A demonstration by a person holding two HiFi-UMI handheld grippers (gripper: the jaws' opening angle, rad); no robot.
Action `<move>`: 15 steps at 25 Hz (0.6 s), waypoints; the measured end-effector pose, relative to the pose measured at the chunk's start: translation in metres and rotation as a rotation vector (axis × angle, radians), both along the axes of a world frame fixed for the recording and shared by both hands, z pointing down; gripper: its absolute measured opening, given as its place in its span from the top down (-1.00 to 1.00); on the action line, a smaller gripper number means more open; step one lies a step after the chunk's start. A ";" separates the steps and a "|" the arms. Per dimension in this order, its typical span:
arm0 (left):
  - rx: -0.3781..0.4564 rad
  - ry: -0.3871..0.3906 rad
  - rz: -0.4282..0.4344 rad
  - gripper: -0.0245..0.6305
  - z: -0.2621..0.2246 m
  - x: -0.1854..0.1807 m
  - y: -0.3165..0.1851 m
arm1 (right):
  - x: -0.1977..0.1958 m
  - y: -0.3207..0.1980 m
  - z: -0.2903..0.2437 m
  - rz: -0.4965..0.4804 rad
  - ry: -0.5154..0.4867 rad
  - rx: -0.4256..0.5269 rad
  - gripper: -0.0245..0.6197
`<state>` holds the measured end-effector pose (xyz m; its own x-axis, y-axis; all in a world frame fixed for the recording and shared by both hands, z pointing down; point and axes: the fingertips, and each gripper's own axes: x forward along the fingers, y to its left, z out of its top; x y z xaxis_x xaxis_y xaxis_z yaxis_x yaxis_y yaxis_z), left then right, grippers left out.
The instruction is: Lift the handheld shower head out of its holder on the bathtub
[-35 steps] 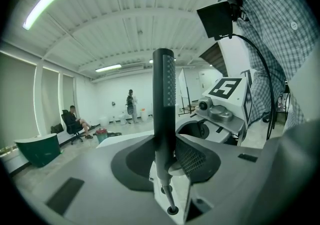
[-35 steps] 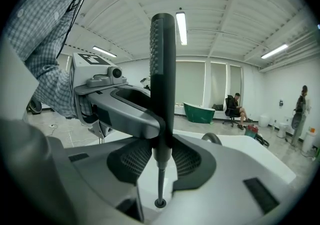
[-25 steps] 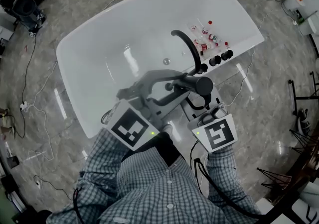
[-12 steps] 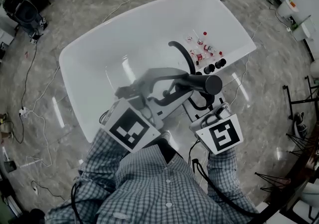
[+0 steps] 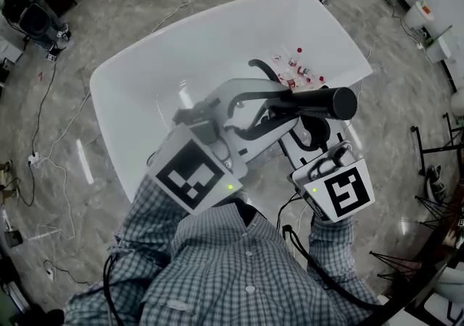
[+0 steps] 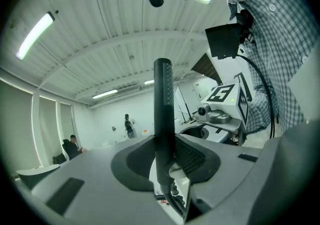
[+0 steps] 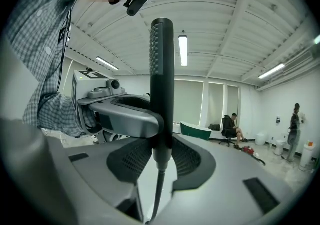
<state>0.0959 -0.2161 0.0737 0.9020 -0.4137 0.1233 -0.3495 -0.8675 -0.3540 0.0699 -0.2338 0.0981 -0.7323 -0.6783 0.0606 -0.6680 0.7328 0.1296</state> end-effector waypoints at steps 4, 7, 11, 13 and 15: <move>0.020 0.015 0.012 0.54 -0.010 -0.002 0.003 | -0.001 0.004 -0.006 -0.016 0.018 0.013 0.54; 0.021 0.018 0.013 0.54 -0.010 -0.003 0.004 | 0.001 0.005 -0.002 -0.009 0.043 0.007 0.54; 0.028 0.026 0.015 0.54 -0.013 -0.004 0.005 | 0.001 0.006 -0.004 -0.005 0.053 0.009 0.55; 0.030 0.026 0.015 0.54 -0.015 -0.004 0.005 | 0.001 0.006 -0.006 -0.002 0.050 0.010 0.55; 0.028 0.026 0.016 0.54 -0.014 -0.004 0.005 | 0.001 0.005 -0.006 -0.004 0.039 0.011 0.55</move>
<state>0.0921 -0.2114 0.0602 0.9113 -0.4021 0.0887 -0.3449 -0.8630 -0.3691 0.0705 -0.2287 0.0918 -0.7321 -0.6762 0.0820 -0.6594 0.7338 0.1635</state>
